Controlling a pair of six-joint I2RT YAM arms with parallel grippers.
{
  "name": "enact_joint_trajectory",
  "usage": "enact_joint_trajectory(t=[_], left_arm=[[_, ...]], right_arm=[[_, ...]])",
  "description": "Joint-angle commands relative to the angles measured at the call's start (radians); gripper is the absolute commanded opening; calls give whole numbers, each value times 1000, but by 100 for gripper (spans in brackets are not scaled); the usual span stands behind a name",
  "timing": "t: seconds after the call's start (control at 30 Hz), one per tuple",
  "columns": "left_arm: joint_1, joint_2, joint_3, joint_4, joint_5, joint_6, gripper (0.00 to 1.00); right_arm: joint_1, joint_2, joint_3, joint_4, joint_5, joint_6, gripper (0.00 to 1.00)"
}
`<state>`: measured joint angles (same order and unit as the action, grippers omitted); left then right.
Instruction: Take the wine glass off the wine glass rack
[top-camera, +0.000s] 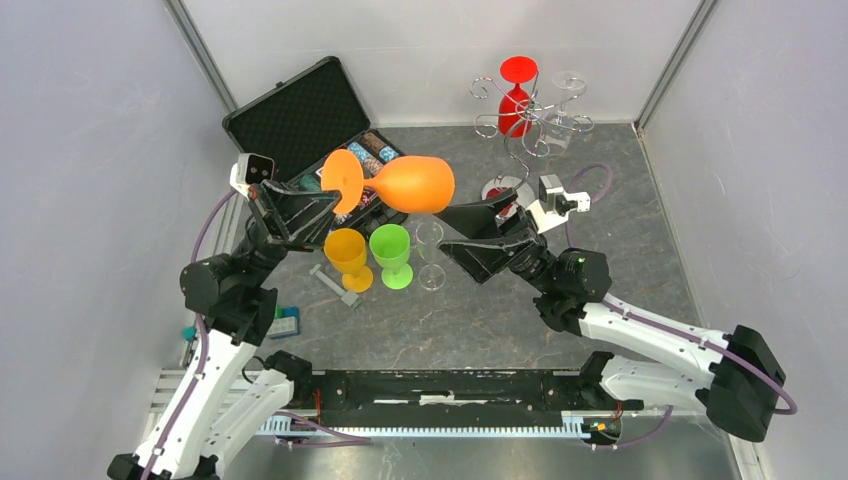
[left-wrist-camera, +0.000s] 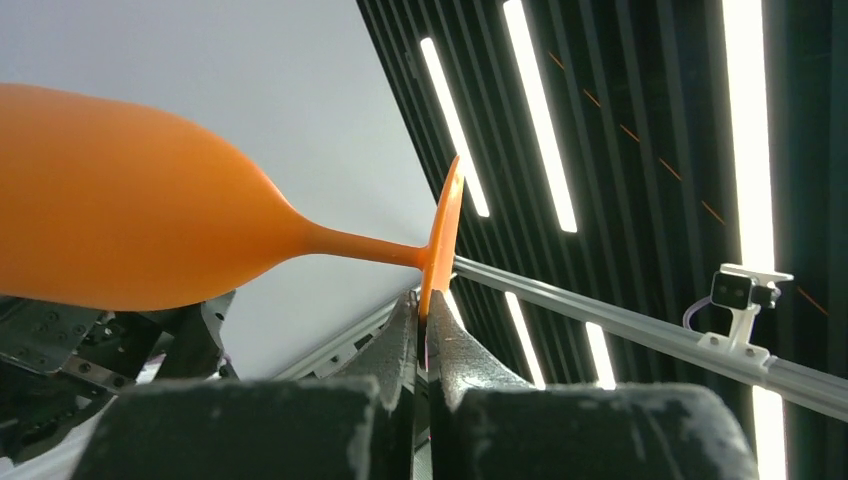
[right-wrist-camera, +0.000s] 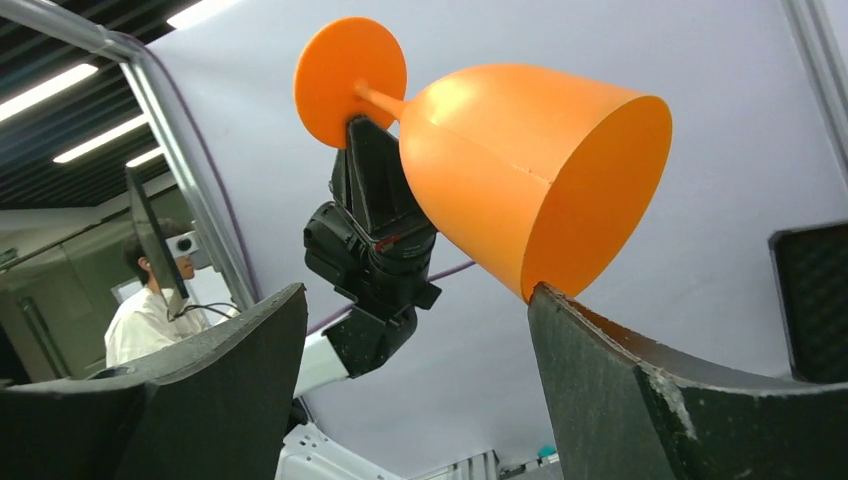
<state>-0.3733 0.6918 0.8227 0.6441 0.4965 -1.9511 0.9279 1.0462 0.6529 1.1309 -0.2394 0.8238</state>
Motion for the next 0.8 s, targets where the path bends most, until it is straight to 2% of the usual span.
enact_joint_trajectory(t=[0.0, 0.27, 0.47, 0.67, 0.77], left_arm=[[-4, -39, -11, 3, -11, -80, 2], [-4, -79, 15, -91, -39, -42, 2], [-3, -86, 30, -104, -52, -59, 2], [-4, -111, 32, -100, -67, -108, 2], [-3, -123, 43, -101, -75, -118, 2]], right_arm=[[7, 24, 28, 248, -70, -8, 85], [7, 6, 34, 198, -78, -79, 85], [6, 46, 100, 168, -126, -171, 84], [6, 134, 188, 224, -198, -230, 73], [6, 164, 216, 249, -210, -246, 72]])
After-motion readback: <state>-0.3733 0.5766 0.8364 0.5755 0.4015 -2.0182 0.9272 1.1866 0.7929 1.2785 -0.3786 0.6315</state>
